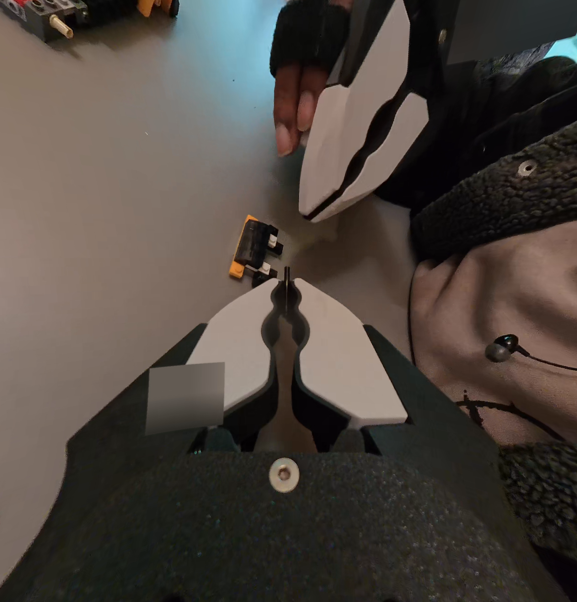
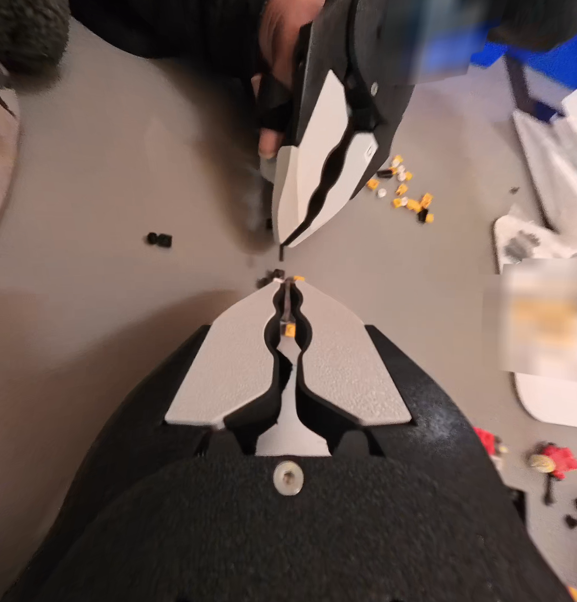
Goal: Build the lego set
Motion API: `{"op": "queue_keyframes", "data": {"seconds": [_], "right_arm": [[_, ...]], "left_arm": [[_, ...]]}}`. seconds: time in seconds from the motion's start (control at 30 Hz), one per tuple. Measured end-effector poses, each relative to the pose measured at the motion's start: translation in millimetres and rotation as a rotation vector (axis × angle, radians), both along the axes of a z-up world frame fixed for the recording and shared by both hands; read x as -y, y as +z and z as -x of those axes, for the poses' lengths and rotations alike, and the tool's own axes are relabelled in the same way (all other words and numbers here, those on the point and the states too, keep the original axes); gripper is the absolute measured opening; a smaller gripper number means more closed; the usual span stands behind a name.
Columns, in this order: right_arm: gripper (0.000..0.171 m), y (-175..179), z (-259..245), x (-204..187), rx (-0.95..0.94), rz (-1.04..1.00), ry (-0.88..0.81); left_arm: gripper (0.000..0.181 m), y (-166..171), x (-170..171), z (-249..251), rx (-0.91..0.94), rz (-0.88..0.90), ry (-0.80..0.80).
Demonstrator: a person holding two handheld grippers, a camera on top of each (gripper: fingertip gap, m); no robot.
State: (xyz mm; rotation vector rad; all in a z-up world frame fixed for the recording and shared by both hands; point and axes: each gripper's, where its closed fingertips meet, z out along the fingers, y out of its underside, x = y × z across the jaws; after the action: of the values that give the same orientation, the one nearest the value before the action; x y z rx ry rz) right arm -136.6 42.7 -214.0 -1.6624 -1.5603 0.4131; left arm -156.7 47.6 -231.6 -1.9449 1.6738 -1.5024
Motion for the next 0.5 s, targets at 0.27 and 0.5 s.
{"op": "queue_keyframes", "data": {"seconds": [0.27, 0.5], "right_arm": [[0.017, -29, 32, 68, -0.025, 0.266, -0.074], [0.021, -40, 57, 81, 0.023, 0.309, -0.18]], "left_arm": [[0.002, 8, -6, 8, -0.017, -0.136, -0.018], [0.002, 25, -4, 8, -0.005, -0.236, -0.025]]}}
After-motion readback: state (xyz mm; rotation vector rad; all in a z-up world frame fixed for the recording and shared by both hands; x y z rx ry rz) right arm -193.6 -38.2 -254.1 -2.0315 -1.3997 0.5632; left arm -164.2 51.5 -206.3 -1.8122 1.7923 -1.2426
